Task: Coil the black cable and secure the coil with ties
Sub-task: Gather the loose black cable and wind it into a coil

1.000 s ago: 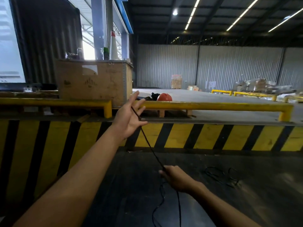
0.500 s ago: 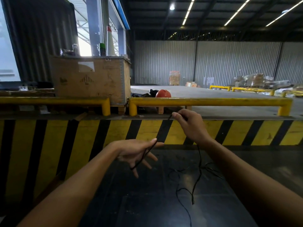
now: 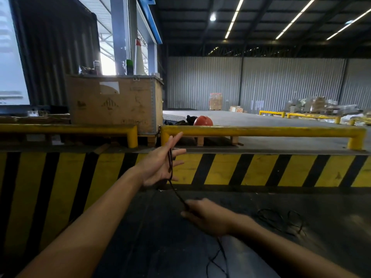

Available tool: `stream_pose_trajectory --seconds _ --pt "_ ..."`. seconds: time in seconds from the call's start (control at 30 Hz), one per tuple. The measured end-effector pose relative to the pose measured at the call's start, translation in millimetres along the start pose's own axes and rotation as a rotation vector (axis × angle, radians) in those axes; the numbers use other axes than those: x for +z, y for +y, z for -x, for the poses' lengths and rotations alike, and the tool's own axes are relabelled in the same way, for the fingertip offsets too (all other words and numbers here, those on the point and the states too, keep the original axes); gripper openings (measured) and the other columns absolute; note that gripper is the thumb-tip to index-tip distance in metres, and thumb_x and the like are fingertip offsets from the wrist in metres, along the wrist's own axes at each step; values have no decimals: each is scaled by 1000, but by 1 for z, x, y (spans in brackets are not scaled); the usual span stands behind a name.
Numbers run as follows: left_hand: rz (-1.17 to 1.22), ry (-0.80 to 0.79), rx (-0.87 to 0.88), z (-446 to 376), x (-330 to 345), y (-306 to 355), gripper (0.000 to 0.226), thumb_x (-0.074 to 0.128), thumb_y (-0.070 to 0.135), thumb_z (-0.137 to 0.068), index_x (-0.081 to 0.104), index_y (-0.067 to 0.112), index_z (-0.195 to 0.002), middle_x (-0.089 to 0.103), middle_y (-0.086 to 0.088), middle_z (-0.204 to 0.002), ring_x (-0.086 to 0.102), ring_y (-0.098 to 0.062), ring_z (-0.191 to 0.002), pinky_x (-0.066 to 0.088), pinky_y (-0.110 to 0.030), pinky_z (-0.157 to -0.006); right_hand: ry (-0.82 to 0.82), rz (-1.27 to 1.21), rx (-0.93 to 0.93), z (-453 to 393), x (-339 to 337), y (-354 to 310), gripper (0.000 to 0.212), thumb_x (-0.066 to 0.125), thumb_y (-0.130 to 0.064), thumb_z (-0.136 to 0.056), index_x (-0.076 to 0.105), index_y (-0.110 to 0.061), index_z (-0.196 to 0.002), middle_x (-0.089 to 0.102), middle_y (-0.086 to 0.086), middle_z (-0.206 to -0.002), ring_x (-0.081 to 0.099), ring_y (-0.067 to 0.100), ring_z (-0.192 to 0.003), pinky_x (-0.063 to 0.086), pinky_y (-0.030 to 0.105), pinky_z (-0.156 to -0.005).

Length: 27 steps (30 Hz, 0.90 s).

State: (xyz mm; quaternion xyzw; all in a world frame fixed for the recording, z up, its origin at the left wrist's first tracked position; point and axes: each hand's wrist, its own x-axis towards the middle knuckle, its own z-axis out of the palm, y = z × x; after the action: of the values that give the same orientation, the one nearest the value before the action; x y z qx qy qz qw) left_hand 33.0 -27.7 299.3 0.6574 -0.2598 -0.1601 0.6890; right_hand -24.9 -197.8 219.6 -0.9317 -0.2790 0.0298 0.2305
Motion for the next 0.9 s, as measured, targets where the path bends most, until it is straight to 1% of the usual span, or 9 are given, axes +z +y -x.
stream_pose_trajectory --seconds 0.13,0.23,0.33,0.43,0.57,0.63,0.7,0.77,0.9 --pt "-467 48 -118 3 -18 -9 57 30 69 -83 25 57 -138 26 -5 -157 27 -32 -141 28 -66 -104 102 -2 -26 6 -54 4 7 50 -31 -93 54 -33 -87 56 -9 -85 56 6 -76 44 24 -68" --pt "-721 -79 -312 8 -14 -13 46 23 63 -90 27 58 -136 34 -7 -152 42 -29 -130 41 -51 -97 320 -6 -15 5 -86 6 7 55 -28 -91 61 -27 -87 60 -7 -81 57 2 -71 42 19 -63" --pt "-535 -354 -467 14 -1 -9 44 22 63 -90 30 58 -133 36 -8 -152 44 -35 -131 47 -59 -94 550 -81 -67 0 -109 9 9 61 -28 -87 66 -21 -85 61 -6 -75 56 -1 -63 43 17 -56" --pt "-250 -543 -416 20 11 1 42 27 62 -88 39 58 -128 46 -9 -144 51 -36 -126 48 -61 -88 620 -287 -60 -5 -107 19 15 57 -30 -90 66 -19 -86 60 0 -76 55 1 -61 47 17 -53" --pt "77 -539 -172 18 17 17 50 35 59 -86 43 49 -134 57 -12 -136 64 -31 -112 54 -60 -81 420 -404 -28 -11 -57 24 28 39 -30 -99 65 -20 -100 68 3 -94 66 10 -85 55 36 -76" --pt "138 -418 -57 14 21 25 46 37 59 -84 48 51 -129 52 -12 -140 61 -31 -115 51 -63 -84 228 -376 21 -9 -20 12 28 35 -31 -100 62 -27 -93 64 -7 -86 62 -1 -77 51 27 -73" --pt "142 -270 5 9 22 26 40 33 60 -84 52 56 -120 43 -8 -147 48 -33 -128 46 -66 -88 59 -317 59 -5 12 -5 22 38 -34 -99 56 -26 -91 56 -9 -78 55 0 -68 47 26 -69" --pt "8 -160 27 6 19 22 40 29 62 -85 46 61 -122 30 -4 -154 30 -33 -140 35 -68 -96 -71 -232 24 -1 28 -15 18 40 -32 -99 54 -21 -98 54 -10 -77 52 1 -66 45 23 -66" --pt "-753 -14 2 9 10 8 48 19 58 -93 20 55 -140 21 3 -159 18 -26 -146 23 -56 -110 -76 -38 -47 10 3 -21 17 43 -28 -98 55 -16 -100 56 -6 -80 54 6 -69 44 21 -64"
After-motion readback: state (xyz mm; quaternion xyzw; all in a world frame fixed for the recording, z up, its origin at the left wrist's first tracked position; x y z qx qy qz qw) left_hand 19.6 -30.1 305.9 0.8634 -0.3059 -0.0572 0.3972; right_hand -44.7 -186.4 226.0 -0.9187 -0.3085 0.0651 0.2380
